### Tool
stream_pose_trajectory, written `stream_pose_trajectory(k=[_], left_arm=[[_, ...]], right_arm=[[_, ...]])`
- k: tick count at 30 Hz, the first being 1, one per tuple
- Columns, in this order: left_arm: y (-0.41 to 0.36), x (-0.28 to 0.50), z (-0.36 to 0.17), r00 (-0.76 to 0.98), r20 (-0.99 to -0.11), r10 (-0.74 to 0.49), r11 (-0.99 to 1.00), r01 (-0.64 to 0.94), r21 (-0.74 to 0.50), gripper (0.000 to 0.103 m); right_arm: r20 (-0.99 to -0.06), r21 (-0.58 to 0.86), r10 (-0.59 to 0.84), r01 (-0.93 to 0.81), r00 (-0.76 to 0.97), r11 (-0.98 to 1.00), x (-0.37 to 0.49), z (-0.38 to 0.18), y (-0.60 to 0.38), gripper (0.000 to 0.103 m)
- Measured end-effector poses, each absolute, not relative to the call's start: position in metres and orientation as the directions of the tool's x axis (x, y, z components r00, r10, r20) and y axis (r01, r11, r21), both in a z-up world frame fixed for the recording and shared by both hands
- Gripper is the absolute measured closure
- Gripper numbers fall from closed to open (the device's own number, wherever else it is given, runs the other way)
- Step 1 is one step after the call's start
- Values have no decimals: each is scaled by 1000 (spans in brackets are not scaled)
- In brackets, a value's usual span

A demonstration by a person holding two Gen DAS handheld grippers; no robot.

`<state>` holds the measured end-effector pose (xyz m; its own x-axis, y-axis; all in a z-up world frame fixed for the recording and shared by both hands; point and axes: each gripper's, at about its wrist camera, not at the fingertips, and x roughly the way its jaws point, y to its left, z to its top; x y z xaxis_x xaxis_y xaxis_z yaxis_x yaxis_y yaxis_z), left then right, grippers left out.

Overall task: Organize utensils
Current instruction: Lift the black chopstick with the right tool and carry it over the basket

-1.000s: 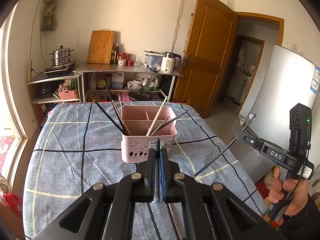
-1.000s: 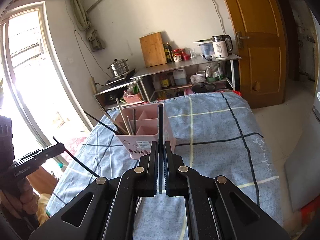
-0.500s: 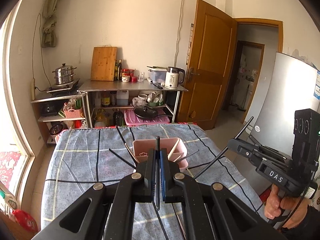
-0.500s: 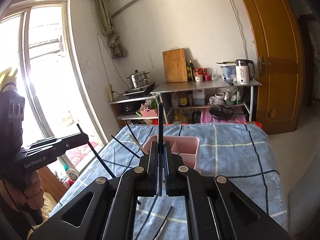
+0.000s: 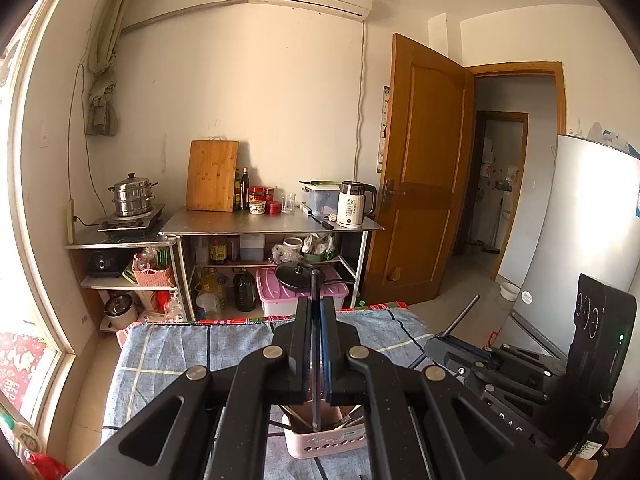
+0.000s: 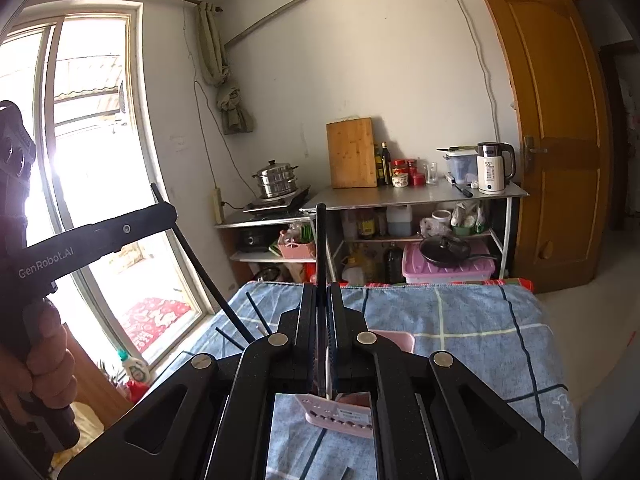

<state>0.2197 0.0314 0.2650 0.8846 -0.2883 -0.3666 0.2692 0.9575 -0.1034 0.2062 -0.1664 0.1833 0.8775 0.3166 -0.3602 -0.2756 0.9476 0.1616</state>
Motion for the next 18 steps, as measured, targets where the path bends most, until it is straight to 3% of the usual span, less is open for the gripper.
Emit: stream_pose_trajectory(k=[10,18], left_arm=[[29,248,213,854,-422,-305,952,277,-129,99],[37,247,239,892,-342,-296,955,266,-134,99]], right_arm=[[-426,123,295,-268,855,955,218,155,-152,98],[-414,119,296,-271,861,955,218,161,-152,98]])
